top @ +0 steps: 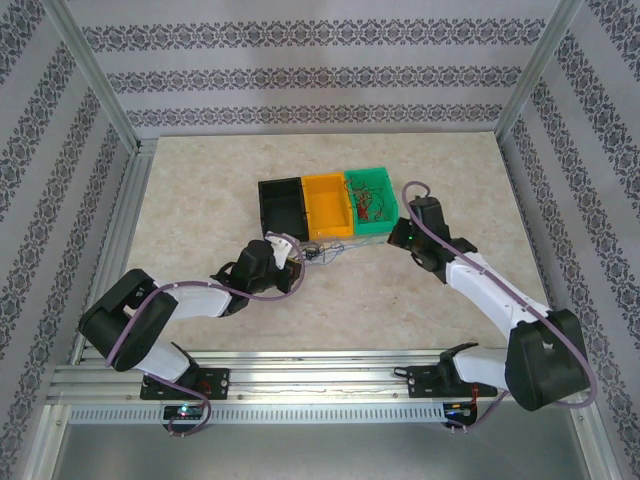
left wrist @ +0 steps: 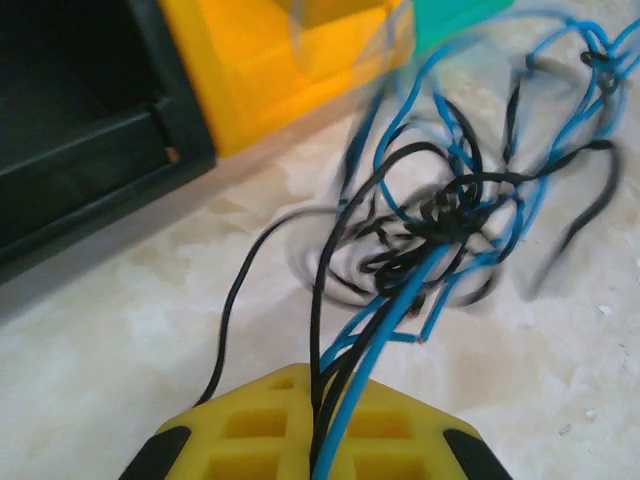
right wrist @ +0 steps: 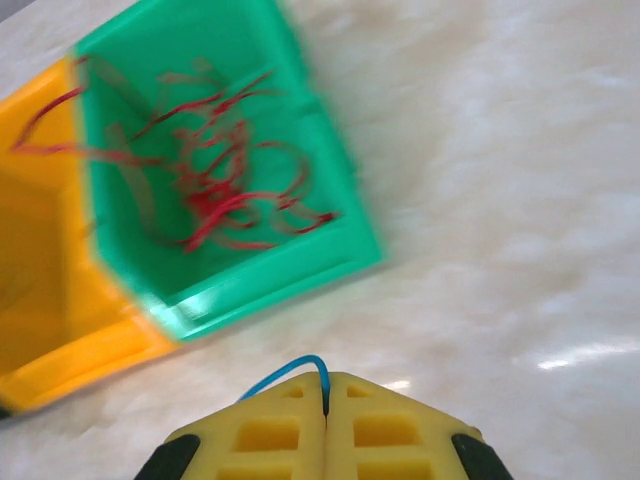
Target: Untangle the cables
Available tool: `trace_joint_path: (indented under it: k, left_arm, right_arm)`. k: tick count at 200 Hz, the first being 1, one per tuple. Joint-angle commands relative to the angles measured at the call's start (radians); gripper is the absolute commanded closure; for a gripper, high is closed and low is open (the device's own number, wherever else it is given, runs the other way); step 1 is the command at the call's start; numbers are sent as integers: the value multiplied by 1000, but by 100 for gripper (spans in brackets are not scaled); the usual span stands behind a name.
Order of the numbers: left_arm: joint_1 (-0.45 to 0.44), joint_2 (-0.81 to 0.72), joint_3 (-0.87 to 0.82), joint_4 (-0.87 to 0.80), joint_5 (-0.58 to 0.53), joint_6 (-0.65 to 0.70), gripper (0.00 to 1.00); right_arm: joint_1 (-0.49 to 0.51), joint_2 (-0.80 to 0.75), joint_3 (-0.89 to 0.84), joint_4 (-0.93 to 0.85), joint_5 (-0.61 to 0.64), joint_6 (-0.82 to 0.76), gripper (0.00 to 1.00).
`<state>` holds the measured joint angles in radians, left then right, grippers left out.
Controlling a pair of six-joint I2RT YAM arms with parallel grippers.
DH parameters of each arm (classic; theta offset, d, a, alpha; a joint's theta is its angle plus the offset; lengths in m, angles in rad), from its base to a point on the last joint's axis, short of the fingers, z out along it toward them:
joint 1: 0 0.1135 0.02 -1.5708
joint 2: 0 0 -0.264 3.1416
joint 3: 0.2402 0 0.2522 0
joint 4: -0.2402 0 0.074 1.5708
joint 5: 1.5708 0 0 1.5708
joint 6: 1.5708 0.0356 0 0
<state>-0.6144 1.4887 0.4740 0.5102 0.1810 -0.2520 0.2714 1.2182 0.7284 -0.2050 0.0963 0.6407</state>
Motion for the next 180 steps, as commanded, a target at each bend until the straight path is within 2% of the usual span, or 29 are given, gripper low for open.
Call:
trace_joint_path:
  k: [1, 32, 56, 75, 94, 116, 129, 146, 163, 180]
  left_arm:
    - [36, -37, -44, -21, -143, -84, 100]
    - [71, -55, -45, -127, -272, -168, 100]
    - [78, -24, 6, -289, -371, -202, 99]
    - [78, 15, 35, -363, -390, -202, 99]
    - [77, 42, 44, -355, -334, -173, 100]
    - [76, 63, 50, -327, -283, -160, 100]
    - [75, 88, 66, -353, -330, -173, 100]
    - [79, 132, 93, -436, -457, -245, 100]
    - [84, 177, 128, -532, -540, -321, 100]
    - [83, 212, 155, -591, -572, -357, 100]
  right_arm:
    - [-108, -69, -44, -77, 123, 62, 100]
    - [-265, -139, -70, -114, 84, 72, 100]
    - [-340, -170, -70, -132, 66, 66, 100]
    - [-370, -187, -64, -132, 45, 54, 100]
    - [-351, -210, -62, -68, -44, -2, 100]
    - [-260, -247, -4, -52, -41, -96, 100]
    - [-205, -280, 41, -43, -22, -134, 100]
    - [-139, -320, 111, -39, 64, -172, 100]
    - [-127, -349, 169, -39, 121, -162, 100]
    - [-126, -382, 200, -20, 172, -144, 100]
